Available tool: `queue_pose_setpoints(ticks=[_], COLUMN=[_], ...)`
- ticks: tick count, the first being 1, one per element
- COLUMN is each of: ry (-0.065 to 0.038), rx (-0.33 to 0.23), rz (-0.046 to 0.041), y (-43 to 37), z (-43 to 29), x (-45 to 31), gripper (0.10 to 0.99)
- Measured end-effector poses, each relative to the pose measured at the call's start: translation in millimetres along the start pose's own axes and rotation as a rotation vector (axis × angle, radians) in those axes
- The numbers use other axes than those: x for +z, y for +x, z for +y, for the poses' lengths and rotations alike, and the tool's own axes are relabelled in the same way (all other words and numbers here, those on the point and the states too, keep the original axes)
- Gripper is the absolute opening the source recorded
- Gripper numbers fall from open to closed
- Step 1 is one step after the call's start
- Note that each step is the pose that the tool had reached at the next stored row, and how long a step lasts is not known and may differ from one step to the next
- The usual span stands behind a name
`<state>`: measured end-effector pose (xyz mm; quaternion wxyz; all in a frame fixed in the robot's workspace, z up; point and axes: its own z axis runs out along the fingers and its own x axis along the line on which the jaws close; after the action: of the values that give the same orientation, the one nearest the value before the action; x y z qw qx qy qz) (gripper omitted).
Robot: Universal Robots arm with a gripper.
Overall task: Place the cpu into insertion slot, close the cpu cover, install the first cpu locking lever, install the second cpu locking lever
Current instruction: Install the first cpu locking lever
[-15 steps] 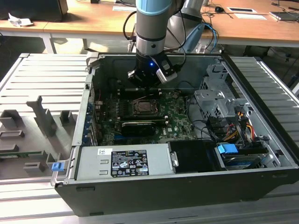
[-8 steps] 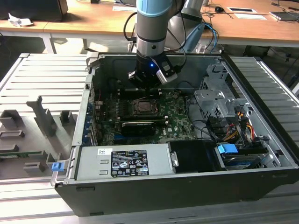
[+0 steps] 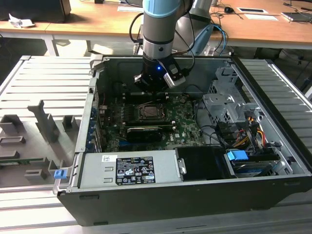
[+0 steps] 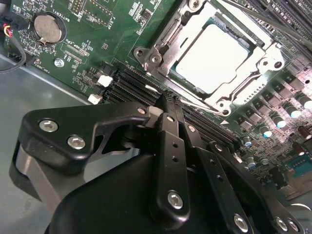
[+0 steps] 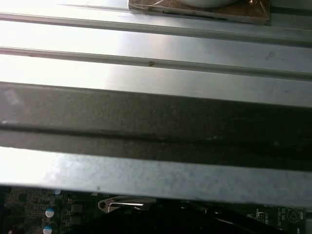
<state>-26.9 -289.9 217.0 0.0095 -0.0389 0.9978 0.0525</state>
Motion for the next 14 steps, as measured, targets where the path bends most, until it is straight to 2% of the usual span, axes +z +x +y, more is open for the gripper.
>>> queue_pose_setpoints(ticks=[14], ry=[-0.001], rx=[0.000], rz=[-0.0001], y=[-3.8], z=[-0.5], x=[0.7], gripper=[0.106])
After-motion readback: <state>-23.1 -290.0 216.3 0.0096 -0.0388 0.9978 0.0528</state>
